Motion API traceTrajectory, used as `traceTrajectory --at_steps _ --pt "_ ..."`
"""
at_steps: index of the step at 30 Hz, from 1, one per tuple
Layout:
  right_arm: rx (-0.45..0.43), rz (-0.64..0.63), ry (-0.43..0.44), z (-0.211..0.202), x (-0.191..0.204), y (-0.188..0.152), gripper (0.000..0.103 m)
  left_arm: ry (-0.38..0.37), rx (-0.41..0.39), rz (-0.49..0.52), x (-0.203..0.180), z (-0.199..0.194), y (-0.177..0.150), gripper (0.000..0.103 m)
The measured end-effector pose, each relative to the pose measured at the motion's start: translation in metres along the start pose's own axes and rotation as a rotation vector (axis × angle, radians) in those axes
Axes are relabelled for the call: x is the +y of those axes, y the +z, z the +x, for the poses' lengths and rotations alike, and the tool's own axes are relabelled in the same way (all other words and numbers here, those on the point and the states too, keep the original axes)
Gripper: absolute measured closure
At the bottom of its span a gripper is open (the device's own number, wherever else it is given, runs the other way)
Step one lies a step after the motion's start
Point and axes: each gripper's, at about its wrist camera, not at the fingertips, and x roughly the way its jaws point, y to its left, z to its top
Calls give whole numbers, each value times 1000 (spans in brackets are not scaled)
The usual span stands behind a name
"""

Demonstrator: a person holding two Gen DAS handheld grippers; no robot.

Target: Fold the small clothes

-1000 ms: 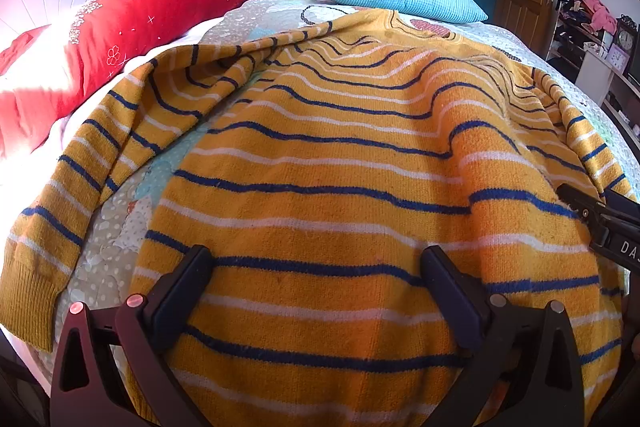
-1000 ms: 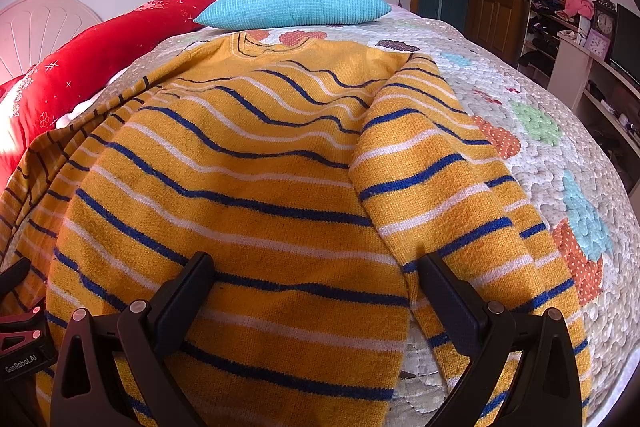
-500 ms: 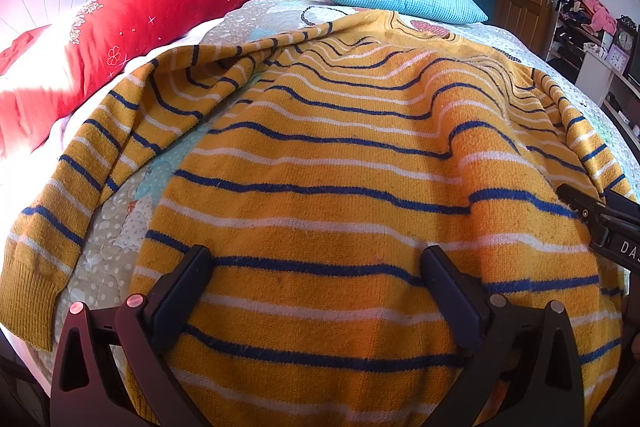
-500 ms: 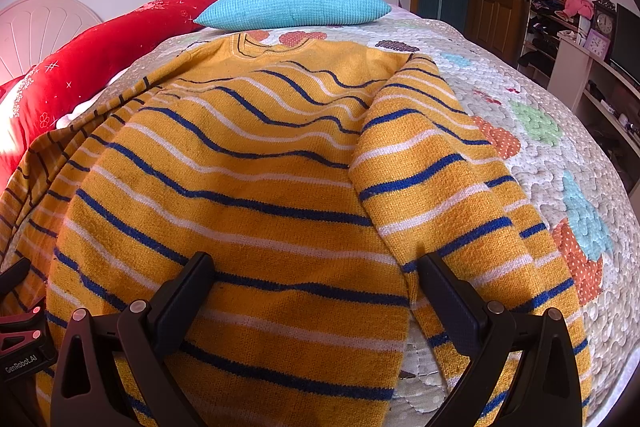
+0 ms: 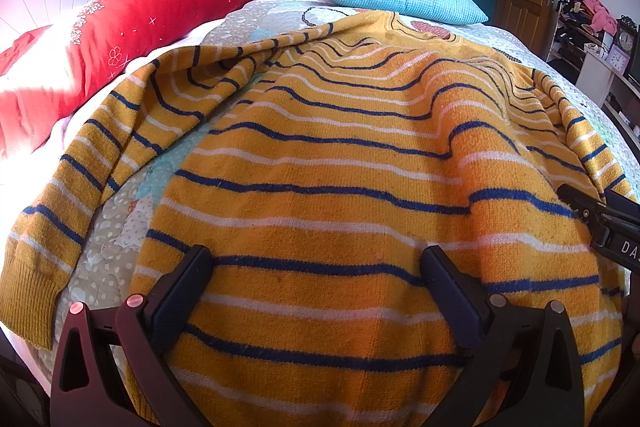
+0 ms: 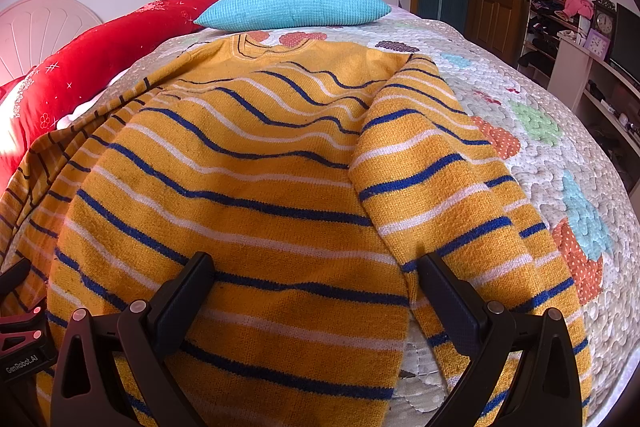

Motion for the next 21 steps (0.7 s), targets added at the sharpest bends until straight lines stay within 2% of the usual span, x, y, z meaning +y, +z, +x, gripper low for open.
traceTrajectory --at_steps 15,21 --pt "-6 2 -2 -1 0 1 0 -1 -1 -1 0 0 0 0" --pt "38 9 14 4 -1 3 0 -6 20 6 2 1 2 0"
